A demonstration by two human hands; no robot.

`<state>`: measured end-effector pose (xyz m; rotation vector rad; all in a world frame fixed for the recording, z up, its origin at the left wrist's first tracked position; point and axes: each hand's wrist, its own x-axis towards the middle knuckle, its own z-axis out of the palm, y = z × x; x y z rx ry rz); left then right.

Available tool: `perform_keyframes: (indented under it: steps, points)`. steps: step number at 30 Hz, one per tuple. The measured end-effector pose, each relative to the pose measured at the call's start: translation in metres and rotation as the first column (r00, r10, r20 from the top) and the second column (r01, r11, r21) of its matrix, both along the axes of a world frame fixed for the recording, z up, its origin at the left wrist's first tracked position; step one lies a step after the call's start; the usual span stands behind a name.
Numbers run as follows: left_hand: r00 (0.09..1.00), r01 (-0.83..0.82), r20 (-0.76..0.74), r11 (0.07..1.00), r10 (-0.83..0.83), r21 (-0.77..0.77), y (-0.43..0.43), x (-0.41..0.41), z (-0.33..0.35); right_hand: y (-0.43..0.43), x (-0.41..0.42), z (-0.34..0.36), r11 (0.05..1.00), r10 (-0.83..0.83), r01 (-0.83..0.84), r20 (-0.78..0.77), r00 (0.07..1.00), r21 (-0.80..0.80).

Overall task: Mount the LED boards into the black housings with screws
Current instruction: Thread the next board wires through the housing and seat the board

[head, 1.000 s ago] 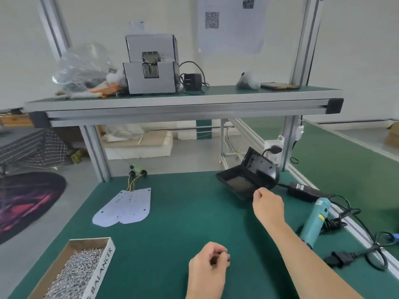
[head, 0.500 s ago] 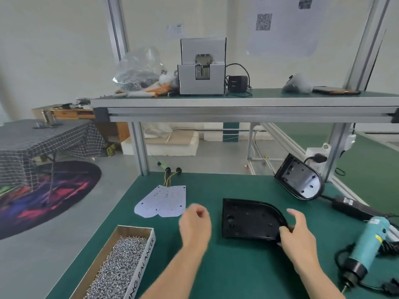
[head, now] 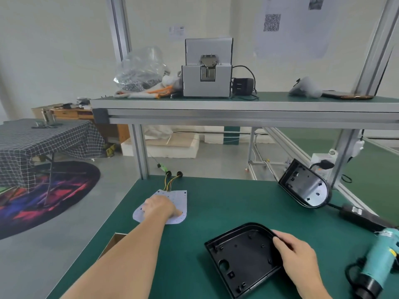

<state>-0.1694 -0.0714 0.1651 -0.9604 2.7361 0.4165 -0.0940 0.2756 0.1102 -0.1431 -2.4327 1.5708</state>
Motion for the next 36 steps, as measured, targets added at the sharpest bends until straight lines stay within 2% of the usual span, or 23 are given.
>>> perform_keyframes:
  steps: [4, 6, 8, 11, 14, 17, 20, 23, 25, 27, 31, 33, 36]
  points:
    - [0.999, -0.031, -0.005, 0.997, 0.032, 0.068, -0.006, -0.001, -0.002, -0.001, -0.002, -0.003, 1.000, -0.018, 0.018, 0.000, 1.000, -0.008]
    - [0.992, -0.063, -0.103, 0.987, 0.079, 0.150, -0.014, -0.002, -0.005, -0.001, -0.003, -0.002, 1.000, -0.029, 0.029, 0.011, 1.000, 0.003]
    - [0.965, -0.074, -0.217, 0.950, 0.145, 0.303, -0.018, -0.003, -0.006, 0.000, -0.003, -0.002, 0.999, -0.040, 0.040, 0.023, 0.999, -0.016]
    - [0.925, -0.094, -0.228, 0.764, 0.305, 0.638, -0.017, 0.002, -0.001, 0.000, -0.003, -0.001, 0.999, -0.028, 0.029, 0.019, 0.999, -0.030]
    - [0.910, -0.009, -0.254, 0.629, 0.327, 0.777, -0.013, 0.017, 0.009, 0.002, -0.003, -0.001, 0.998, -0.025, 0.026, 0.020, 0.999, -0.058]
    - [0.916, 0.152, -0.267, 0.357, 0.301, 0.922, 0.003, 0.044, 0.026, 0.002, -0.001, 0.000, 0.999, -0.023, 0.025, 0.029, 0.999, -0.044]
    - [0.915, 0.315, -0.346, 0.170, 0.205, 0.934, 0.023, 0.079, 0.042, 0.002, 0.002, 0.002, 1.000, -0.004, 0.004, 0.039, 0.999, 0.017]
    - [0.898, 0.432, -0.437, 0.086, 0.052, 0.898, 0.040, 0.119, 0.051, 0.001, 0.004, 0.006, 0.996, 0.016, -0.024, 0.085, 0.996, 0.089]
    - [0.877, 0.480, -0.477, 0.058, -0.055, 0.876, 0.047, 0.143, 0.054, 0.001, 0.004, 0.014, 0.990, 0.057, -0.065, 0.072, 0.996, 0.122]
    - [0.832, 0.539, -0.522, 0.053, -0.188, 0.840, 0.054, 0.163, 0.057, -0.002, 0.004, 0.031, 0.988, 0.119, -0.117, -0.013, 0.993, 0.103]
    - [0.677, 0.683, -0.577, 0.097, -0.456, 0.724, 0.074, 0.186, 0.069, -0.016, 0.008, 0.078, 0.933, 0.358, -0.360, -0.126, 0.925, 0.008]
    - [0.621, 0.718, -0.583, 0.081, -0.524, 0.691, 0.086, 0.192, 0.077, -0.029, 0.015, 0.095, 0.882, 0.463, -0.471, -0.146, 0.874, -0.028]
    - [0.547, 0.763, -0.608, 0.042, -0.576, 0.646, 0.102, 0.195, 0.090, -0.044, 0.034, 0.113, 0.846, 0.516, -0.531, -0.170, 0.839, -0.051]
